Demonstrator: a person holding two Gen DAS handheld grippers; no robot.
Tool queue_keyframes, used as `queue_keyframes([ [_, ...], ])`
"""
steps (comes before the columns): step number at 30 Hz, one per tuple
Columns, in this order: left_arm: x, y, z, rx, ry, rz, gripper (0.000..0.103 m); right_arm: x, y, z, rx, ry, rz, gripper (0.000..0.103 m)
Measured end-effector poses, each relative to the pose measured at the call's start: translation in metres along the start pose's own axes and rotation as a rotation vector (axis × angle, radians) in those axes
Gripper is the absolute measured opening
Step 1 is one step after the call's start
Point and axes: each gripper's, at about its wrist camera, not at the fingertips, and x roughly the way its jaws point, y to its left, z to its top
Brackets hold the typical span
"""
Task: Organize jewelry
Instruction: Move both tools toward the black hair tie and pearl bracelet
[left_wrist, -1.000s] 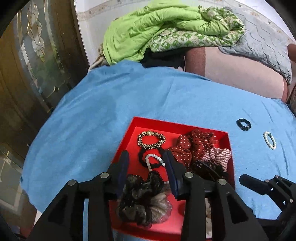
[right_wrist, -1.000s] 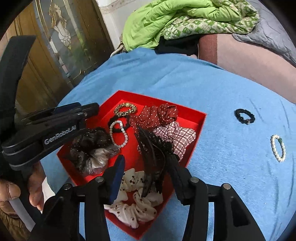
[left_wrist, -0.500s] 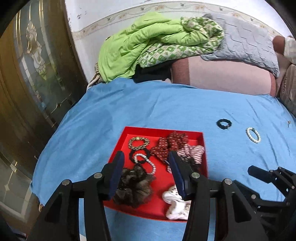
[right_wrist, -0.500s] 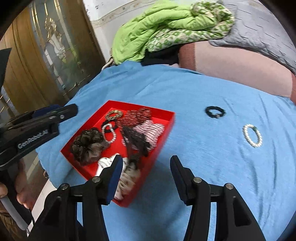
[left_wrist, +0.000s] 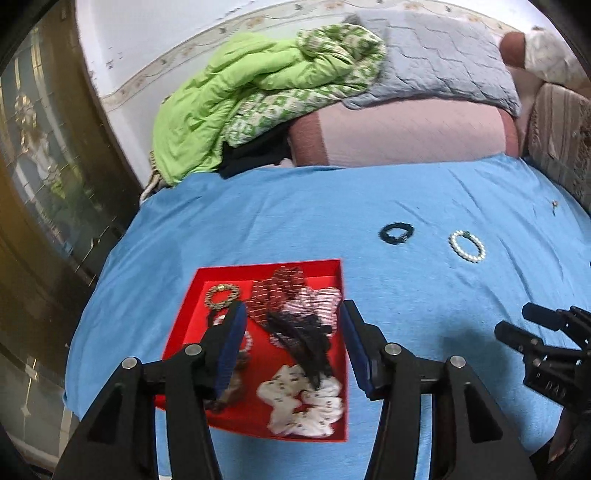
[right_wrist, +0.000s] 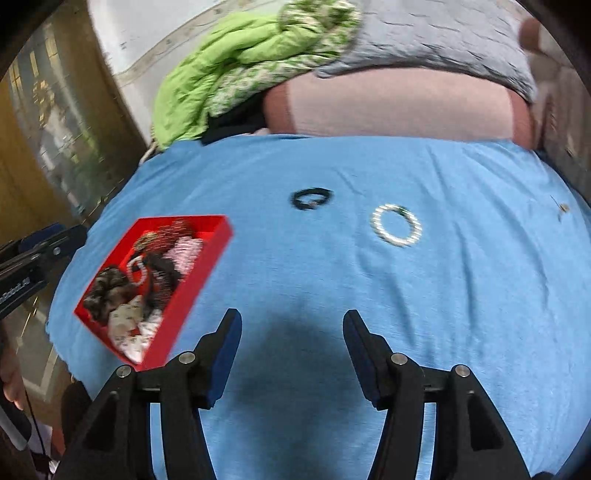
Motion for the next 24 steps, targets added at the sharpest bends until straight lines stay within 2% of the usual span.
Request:
queue_keyframes([
  [7,0.032,-0.026,0.018,-0.002,0.066,-0.063,0.051,0.005,-0.048,0.002,0.073,0.005,-0.051,0.062],
  [14,0.073,-0.057,0.049,0.028,0.086,-0.093,0.051,0.024,-0.089,0.014,0.131,0.018,-0.089,0.062],
  [24,0.155,-0.079,0.078,-0.019,0.157,-0.150,0.051,0.059,-0.111,0.044,0.134,0.023,-0.094,0.062],
])
